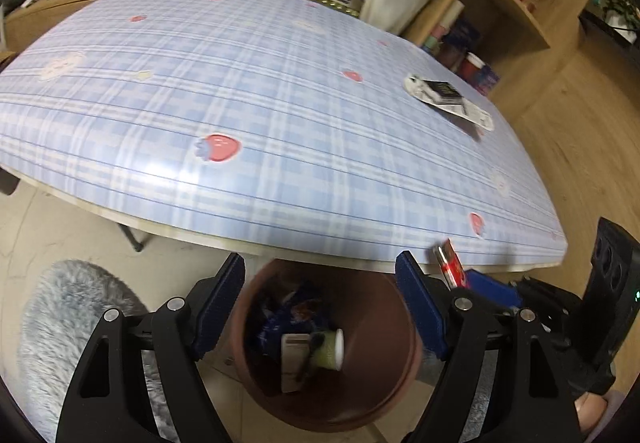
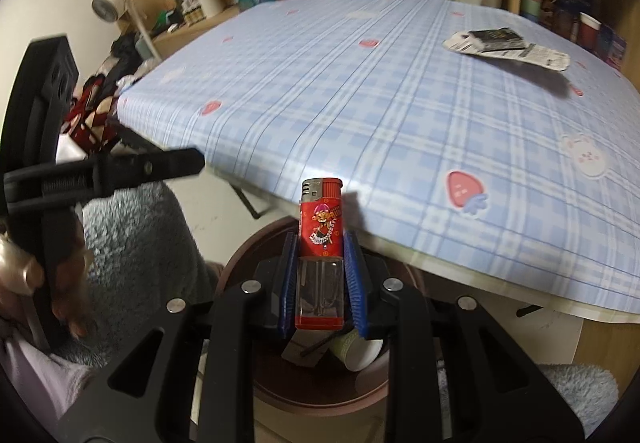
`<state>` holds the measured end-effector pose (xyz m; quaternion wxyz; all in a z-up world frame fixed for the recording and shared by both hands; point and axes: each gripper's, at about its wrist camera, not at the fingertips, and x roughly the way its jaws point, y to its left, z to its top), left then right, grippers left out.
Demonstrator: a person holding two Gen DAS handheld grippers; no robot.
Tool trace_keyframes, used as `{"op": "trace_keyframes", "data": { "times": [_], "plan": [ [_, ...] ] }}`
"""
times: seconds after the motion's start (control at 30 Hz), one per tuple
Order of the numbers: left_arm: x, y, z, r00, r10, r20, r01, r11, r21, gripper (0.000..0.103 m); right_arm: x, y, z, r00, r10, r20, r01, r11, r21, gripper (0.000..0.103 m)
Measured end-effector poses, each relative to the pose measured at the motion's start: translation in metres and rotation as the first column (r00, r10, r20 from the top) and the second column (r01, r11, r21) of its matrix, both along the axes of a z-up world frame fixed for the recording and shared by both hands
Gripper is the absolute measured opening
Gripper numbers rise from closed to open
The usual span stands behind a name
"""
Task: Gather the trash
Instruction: 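Lower the red lighter into the brown bin and open the right gripper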
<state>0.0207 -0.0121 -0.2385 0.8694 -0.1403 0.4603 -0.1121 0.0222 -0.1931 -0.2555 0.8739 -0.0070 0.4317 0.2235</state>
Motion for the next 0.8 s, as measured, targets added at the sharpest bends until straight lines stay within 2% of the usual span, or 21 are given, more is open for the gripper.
{"op": "trace_keyframes", "data": {
  "times": [0.3,0.8],
  "plan": [
    [0.001,0.017,-0.002,0.998,0.066,-0.008,-0.066,0.998,0.012,0.076,0.002,0.020,-0.017,0.996,0.065,-0.065,-0.068,0.996,-0.054,0.026],
    [0.000,0.021,-0.002,0.998,0.067,-0.010,-0.067,0.998,0.008,0.076,0.004,0.031,-0.025,0.992,0.090,-0.092,-0.097,0.992,-0.076,0.030]
  ]
}}
